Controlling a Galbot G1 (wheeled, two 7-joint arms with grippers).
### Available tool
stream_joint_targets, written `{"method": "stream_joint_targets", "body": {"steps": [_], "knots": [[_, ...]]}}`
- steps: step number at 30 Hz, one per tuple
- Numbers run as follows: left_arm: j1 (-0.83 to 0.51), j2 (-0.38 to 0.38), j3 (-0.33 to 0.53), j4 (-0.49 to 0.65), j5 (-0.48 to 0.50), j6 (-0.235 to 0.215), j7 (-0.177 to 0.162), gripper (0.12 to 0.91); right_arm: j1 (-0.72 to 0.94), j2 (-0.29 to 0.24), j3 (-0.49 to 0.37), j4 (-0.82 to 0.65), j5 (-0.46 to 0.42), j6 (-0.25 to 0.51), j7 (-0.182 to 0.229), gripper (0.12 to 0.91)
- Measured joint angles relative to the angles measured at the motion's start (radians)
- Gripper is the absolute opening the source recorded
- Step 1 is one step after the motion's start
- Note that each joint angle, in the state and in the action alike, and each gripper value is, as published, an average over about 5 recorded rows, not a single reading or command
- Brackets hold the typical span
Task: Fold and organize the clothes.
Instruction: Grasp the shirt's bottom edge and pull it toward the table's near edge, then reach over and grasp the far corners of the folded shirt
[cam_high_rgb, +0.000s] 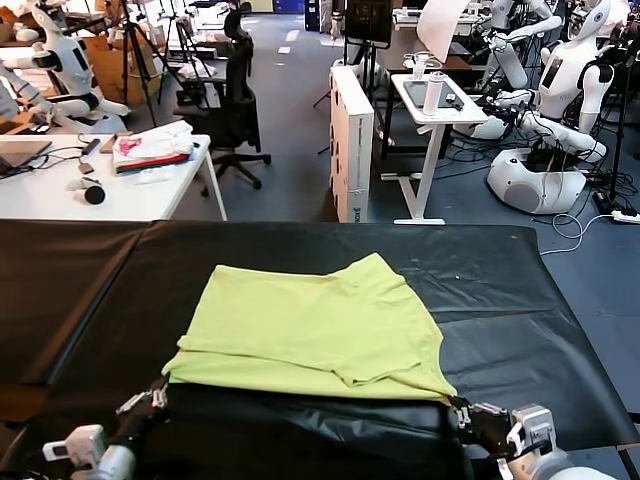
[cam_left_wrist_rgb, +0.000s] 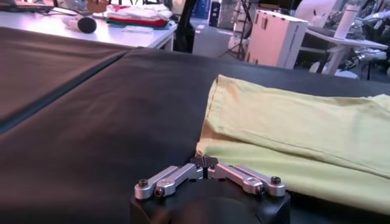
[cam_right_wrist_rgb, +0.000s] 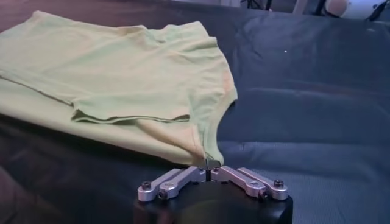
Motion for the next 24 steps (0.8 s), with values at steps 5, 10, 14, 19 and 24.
{"method": "stream_joint_targets", "body": {"steps": [5, 10, 14, 19, 24], "knots": [[0.001, -0.006, -0.007, -0.018, 0.007, 0.07, -0.062, 0.341, 0.001, -0.011, 0.014, 0.017, 0.073, 0.0, 0.008, 0.559], [-0.008, -0.002, -0.026, -0.031, 0.055, 0.153, -0.098, 0.662, 0.021, -0.024, 0.03, 0.036, 0.159, 0.0, 0.022, 0.843], [-0.029, 0.004, -0.052, -0.043, 0.063, 0.232, -0.118, 0.854, 0.068, -0.04, 0.035, 0.026, 0.217, 0.0, 0.019, 0.902], [-0.094, 0.024, -0.083, -0.045, -0.013, 0.298, -0.111, 0.904, 0.197, -0.07, 0.004, -0.044, 0.267, 0.0, 0.016, 0.907], [-0.218, 0.039, -0.063, -0.026, -0.083, 0.355, -0.129, 0.907, 0.357, -0.087, -0.044, -0.143, 0.286, 0.0, 0.011, 0.907]]}}
